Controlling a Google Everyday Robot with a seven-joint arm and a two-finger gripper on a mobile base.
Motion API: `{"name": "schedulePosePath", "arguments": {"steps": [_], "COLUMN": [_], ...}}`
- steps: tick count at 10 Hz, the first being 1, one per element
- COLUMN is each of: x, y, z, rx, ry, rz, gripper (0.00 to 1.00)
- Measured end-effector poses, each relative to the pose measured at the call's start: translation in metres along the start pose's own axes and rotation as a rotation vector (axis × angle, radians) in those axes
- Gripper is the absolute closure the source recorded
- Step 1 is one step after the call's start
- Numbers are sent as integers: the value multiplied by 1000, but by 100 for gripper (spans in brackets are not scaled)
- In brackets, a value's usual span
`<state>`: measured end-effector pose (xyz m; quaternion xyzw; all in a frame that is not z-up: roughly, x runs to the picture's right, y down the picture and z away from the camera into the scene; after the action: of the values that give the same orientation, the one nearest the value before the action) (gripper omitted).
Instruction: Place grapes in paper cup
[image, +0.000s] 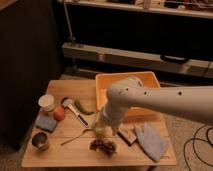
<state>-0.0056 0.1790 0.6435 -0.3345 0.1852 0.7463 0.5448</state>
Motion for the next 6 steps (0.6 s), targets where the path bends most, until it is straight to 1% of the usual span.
{"name": "schedulePosePath", "arguments": {"steps": [1, 2, 3, 4, 5, 6], "x": [5, 10, 13, 15, 16, 16], "y": [-15, -31, -39, -43, -45, -45], "z": [3, 8, 14, 24, 33, 35], "rx": [-1, -13, -22, -29, -22, -21], "ry": [-5, -13, -21, -32, -42, -44], "rz": [6, 4, -5, -22, -37, -42], "gripper": [35, 35, 35, 35, 35, 35]}}
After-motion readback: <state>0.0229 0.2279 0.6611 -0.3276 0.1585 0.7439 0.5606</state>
